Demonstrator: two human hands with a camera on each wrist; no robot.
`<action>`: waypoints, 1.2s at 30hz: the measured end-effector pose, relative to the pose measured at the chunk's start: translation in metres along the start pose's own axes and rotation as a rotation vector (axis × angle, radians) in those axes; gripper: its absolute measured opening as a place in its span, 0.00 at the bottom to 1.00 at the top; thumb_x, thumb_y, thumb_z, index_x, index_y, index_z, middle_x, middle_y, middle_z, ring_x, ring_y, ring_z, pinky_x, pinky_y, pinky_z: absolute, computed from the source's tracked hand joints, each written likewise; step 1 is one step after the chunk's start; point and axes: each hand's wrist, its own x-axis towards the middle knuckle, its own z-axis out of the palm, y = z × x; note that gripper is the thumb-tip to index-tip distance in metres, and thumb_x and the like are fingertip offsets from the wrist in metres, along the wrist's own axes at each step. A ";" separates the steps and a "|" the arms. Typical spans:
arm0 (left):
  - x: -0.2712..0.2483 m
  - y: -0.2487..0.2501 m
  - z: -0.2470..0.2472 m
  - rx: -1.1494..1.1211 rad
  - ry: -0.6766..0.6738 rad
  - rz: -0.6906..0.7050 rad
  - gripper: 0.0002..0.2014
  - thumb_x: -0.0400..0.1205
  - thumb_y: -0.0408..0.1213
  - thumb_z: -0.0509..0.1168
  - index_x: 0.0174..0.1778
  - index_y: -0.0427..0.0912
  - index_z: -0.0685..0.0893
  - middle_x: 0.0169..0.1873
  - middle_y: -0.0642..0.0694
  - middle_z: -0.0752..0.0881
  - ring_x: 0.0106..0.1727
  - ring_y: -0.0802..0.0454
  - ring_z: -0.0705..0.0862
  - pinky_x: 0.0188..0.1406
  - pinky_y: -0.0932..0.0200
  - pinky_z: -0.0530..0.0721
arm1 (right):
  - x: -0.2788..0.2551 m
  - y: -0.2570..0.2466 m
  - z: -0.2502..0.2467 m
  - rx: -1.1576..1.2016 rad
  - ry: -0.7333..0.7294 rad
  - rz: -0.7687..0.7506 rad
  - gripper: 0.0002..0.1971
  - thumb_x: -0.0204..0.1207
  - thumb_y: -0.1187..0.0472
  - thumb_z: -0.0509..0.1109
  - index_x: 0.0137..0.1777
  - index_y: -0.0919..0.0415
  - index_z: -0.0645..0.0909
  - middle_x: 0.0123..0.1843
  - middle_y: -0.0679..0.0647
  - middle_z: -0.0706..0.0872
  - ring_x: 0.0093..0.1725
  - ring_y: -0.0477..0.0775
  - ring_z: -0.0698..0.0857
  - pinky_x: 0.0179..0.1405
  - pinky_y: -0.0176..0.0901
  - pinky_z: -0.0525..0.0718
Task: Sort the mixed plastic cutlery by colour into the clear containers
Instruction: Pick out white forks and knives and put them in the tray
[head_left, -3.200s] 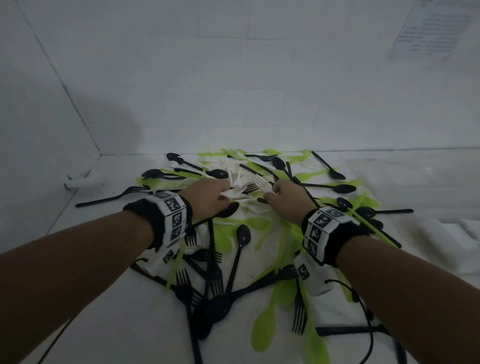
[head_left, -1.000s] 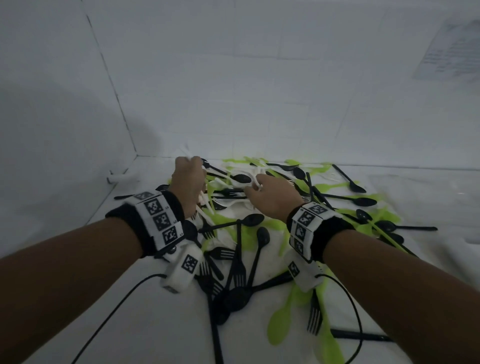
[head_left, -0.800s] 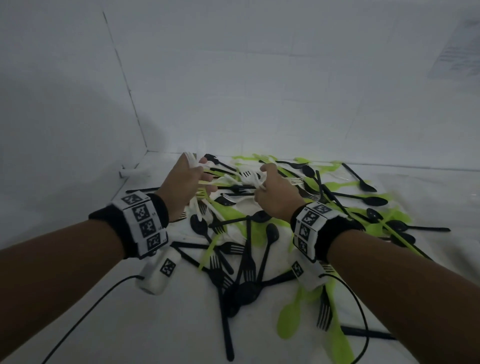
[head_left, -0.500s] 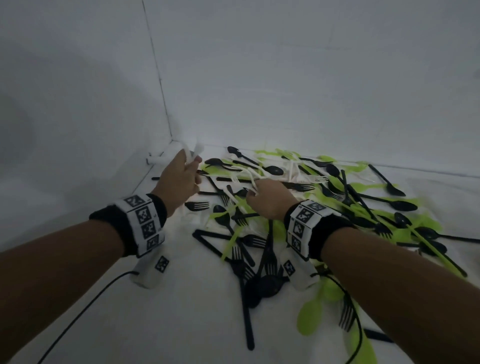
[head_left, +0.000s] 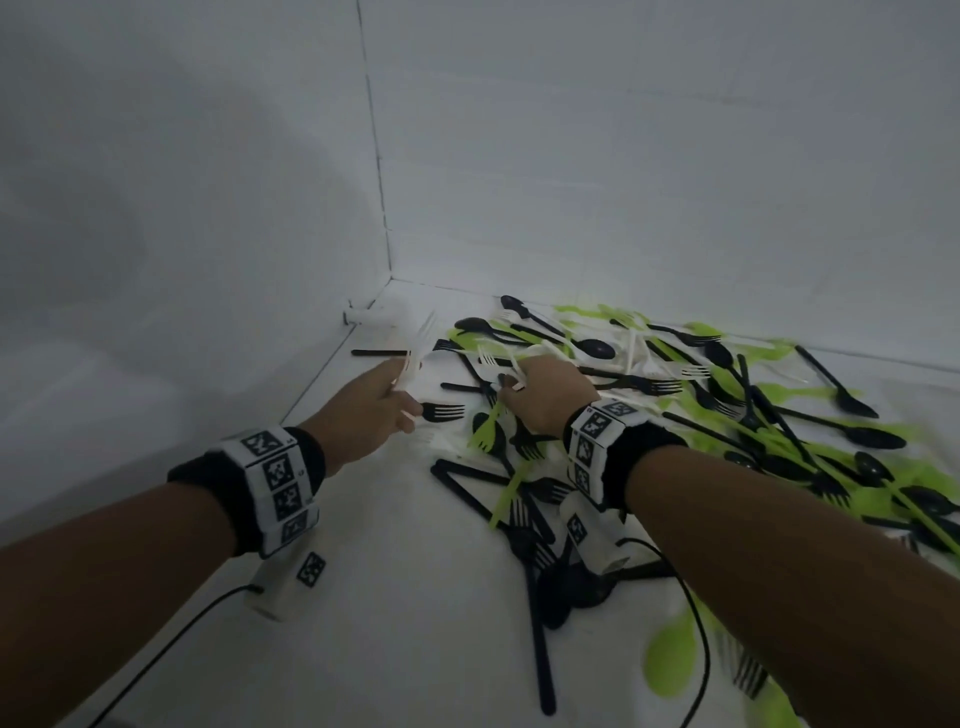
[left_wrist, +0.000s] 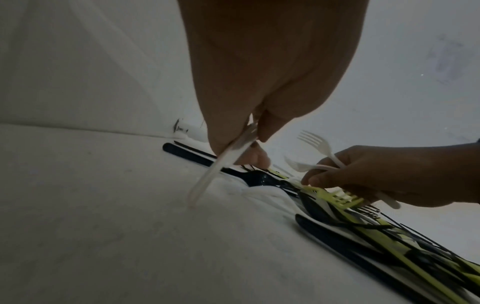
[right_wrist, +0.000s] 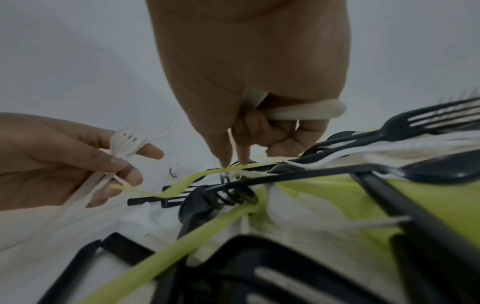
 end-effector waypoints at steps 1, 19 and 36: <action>-0.001 0.001 0.000 0.013 -0.003 0.002 0.16 0.88 0.32 0.59 0.70 0.48 0.78 0.46 0.47 0.91 0.42 0.53 0.87 0.48 0.53 0.85 | 0.000 -0.001 0.000 0.015 -0.001 -0.009 0.13 0.85 0.47 0.63 0.52 0.57 0.79 0.45 0.52 0.81 0.49 0.58 0.81 0.46 0.44 0.74; -0.001 -0.006 0.000 0.685 -0.245 0.183 0.12 0.79 0.44 0.76 0.52 0.45 0.81 0.46 0.49 0.81 0.48 0.50 0.82 0.43 0.56 0.80 | 0.005 0.005 -0.002 -0.204 -0.077 -0.009 0.14 0.80 0.45 0.69 0.41 0.53 0.74 0.43 0.50 0.80 0.48 0.57 0.82 0.43 0.46 0.78; 0.004 0.021 -0.015 -0.268 0.187 0.082 0.06 0.87 0.35 0.68 0.49 0.38 0.78 0.32 0.47 0.73 0.29 0.54 0.68 0.26 0.60 0.71 | 0.011 0.030 0.001 -0.050 0.016 0.006 0.09 0.83 0.52 0.64 0.44 0.55 0.74 0.40 0.49 0.77 0.47 0.57 0.79 0.44 0.45 0.74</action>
